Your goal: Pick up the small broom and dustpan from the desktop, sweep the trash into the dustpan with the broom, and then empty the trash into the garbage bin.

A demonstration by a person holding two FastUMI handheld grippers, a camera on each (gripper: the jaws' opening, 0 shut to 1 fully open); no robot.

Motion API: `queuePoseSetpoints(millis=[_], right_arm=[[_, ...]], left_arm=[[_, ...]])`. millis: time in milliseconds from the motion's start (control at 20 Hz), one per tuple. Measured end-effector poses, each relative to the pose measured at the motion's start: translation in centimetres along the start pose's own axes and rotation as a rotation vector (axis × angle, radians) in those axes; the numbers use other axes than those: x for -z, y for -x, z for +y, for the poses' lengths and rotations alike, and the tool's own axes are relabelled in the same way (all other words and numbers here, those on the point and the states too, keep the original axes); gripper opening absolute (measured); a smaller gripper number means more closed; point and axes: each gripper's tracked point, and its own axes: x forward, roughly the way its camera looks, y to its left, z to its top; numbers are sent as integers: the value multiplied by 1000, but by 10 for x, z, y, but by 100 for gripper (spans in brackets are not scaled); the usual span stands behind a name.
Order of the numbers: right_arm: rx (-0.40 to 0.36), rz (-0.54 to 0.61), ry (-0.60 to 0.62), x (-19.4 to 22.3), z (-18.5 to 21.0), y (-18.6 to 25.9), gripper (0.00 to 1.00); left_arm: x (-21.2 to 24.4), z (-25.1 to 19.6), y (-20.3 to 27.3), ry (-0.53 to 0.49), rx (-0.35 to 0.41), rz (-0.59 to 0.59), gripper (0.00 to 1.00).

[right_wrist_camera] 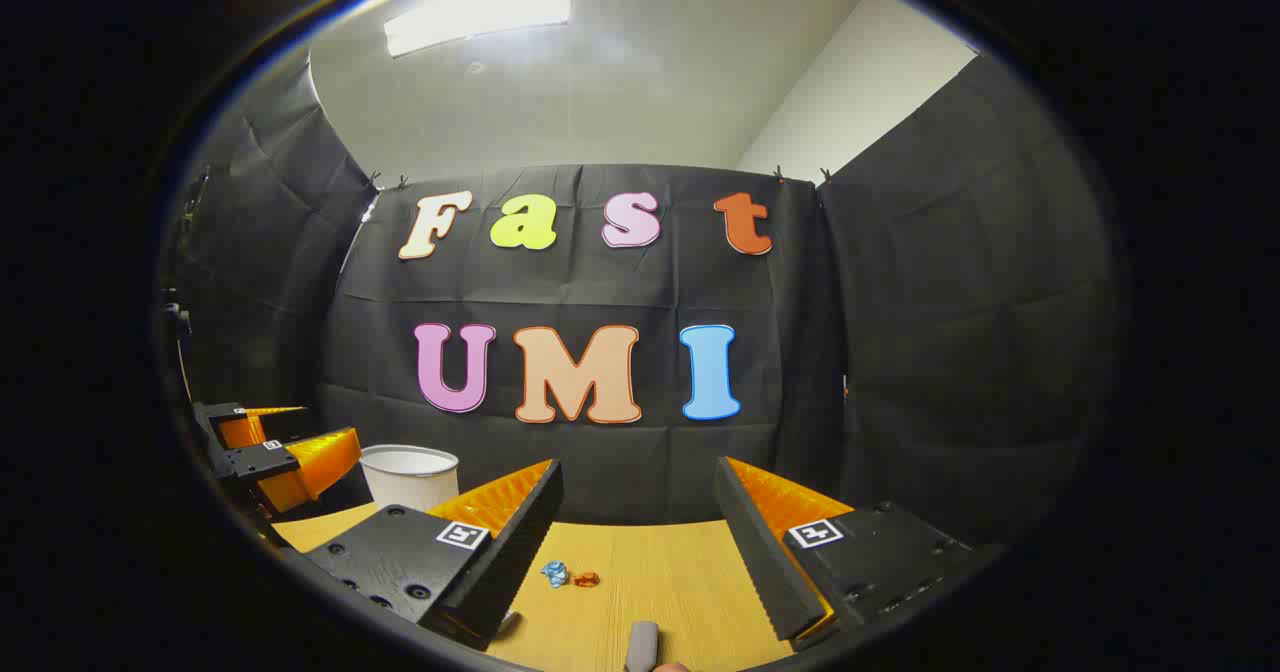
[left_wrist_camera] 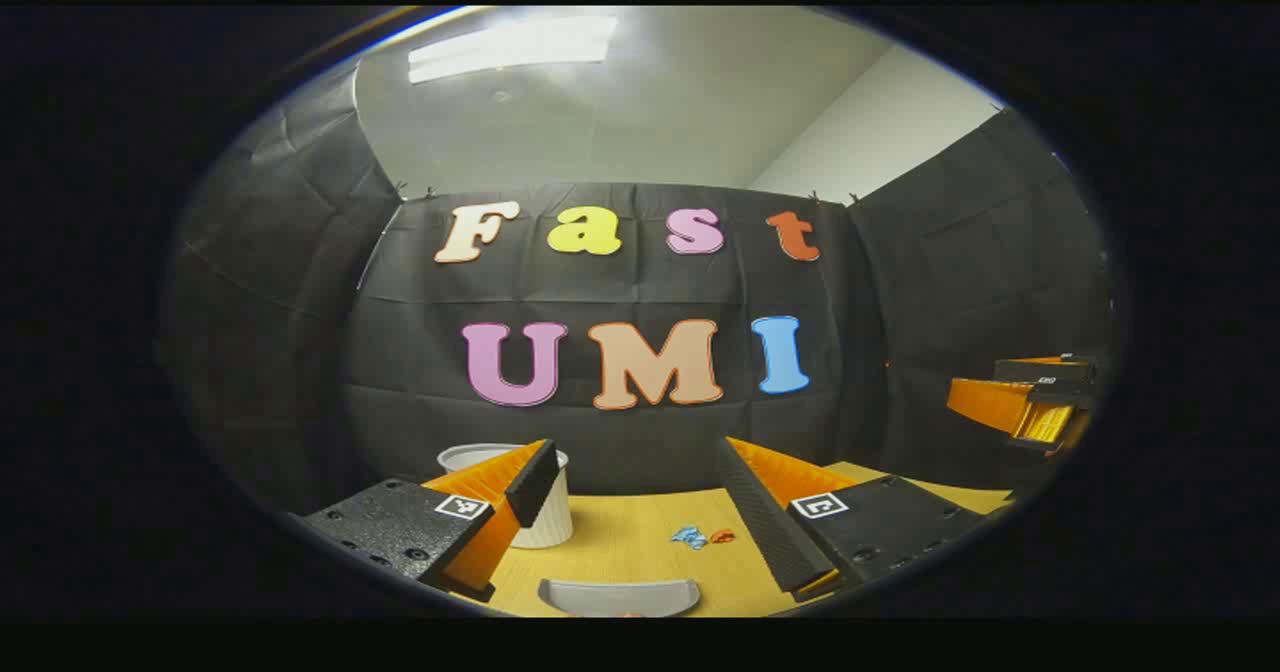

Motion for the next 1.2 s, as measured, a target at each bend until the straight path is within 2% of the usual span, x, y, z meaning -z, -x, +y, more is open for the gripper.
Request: queuePoseSetpoints(millis=[1200], right_arm=[[-4, -49, -15, -15, 5, 6, 92]], left_arm=[[-9, 1, 5, 6, -16, -28, 93]])
